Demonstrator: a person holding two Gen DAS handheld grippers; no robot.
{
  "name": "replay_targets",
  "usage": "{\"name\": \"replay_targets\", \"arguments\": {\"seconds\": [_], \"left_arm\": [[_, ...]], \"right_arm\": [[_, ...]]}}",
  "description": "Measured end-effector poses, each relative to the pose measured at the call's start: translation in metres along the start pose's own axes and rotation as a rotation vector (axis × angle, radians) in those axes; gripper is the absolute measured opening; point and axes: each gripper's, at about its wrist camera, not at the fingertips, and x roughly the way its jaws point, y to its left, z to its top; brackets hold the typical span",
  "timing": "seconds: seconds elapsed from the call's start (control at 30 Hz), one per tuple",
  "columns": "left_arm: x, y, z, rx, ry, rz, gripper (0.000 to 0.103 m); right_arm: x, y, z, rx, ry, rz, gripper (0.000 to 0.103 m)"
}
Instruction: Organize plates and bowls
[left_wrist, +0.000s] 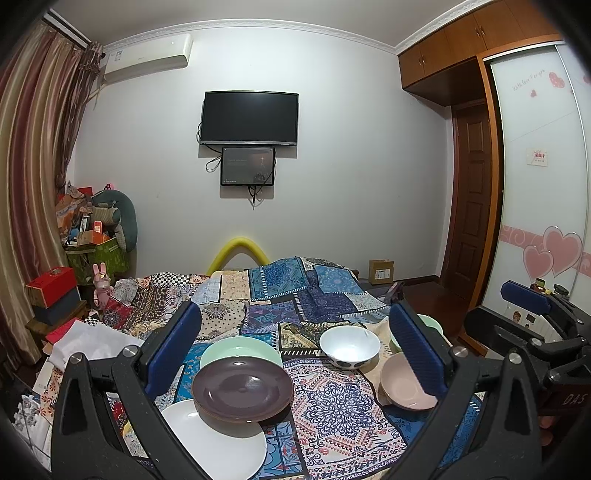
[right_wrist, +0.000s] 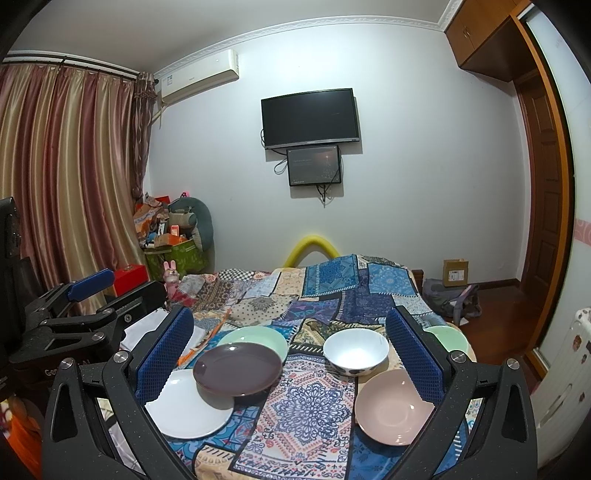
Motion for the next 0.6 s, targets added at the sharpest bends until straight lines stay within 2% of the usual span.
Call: {"name": "replay_targets", "arguments": {"seconds": [0.4,0.6], "left_arm": [[0.005,0.004,-0.001,-0.018,0.014,-0.005,0.103],[0.016,0.01,-0.005,-0.008,0.036,-0.001,0.103]], "right_arm": [[0.004,0.0,-0.004,0.007,0.007,0.0,0.103],[0.017,-0.001,-0.009,0.013,0.039,0.008,0.103]]}}
